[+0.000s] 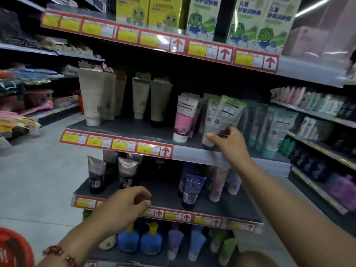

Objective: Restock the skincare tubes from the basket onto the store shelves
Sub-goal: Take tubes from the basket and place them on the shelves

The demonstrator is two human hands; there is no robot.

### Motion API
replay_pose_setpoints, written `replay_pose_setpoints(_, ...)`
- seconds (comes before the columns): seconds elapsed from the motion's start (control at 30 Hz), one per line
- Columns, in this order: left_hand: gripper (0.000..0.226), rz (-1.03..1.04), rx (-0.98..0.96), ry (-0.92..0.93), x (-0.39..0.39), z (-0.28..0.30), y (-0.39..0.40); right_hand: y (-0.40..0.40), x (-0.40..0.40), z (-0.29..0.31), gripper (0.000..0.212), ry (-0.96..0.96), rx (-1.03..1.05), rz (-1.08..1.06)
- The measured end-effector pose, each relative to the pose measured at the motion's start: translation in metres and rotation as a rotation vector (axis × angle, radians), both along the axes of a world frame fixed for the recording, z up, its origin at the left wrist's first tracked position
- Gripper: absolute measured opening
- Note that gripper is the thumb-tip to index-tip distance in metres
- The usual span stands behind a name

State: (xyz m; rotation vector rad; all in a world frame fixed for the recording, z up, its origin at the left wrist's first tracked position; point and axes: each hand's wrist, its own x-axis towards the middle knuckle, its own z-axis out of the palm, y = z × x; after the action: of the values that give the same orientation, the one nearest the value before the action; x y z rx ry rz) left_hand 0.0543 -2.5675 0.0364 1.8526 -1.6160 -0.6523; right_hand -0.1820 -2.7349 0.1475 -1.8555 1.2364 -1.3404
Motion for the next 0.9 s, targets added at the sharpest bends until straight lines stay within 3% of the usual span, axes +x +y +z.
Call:
replay_pose_setpoints(0.27, 0.009, 0.011, 0.01, -0.066, 0.009, -0.003, 0.007, -0.019, 0.01, -0.004, 0.044, 0.128, 0.027, 0.066)
replay_pose_setpoints(0.43, 0.011, 0.018, 0.063, -0.08, 0.021, -0.002, 0.018, -0.015, 0.016, -0.005, 0.062, 0.178, -0.003, -0.049)
replay_pose_setpoints(0.53, 0.014, 0.021, 0.139, -0.088, 0.03, -0.002, 0.031, 0.003, 0.017, -0.012, 0.079, 0.096, -0.107, -0.158)
replay_pose_setpoints(0.6, 0.015, 0.021, 0.193, -0.126, 0.039, 0.0, 0.046, 0.034, 0.023, -0.02, 0.071, 0.067, -0.26, -0.197)
replay_pose_setpoints(0.67, 0.023, 0.031, 0.27, -0.172, 0.054, 0.0, 0.067, 0.072, 0.041, -0.039, 0.06, 0.107, -0.377, -0.091)
replay_pose_setpoints(0.73, 0.032, 0.068, 0.362, -0.215, 0.076, -0.003, 0.094, 0.111, 0.071, -0.07, 0.05, 0.245, -0.373, 0.153)
replay_pose_setpoints(0.9, 0.043, 0.233, 0.546, -0.25, 0.146, -0.032, 0.187, 0.209, 0.169, -0.149, 0.038, 0.578, -0.056, 0.809)
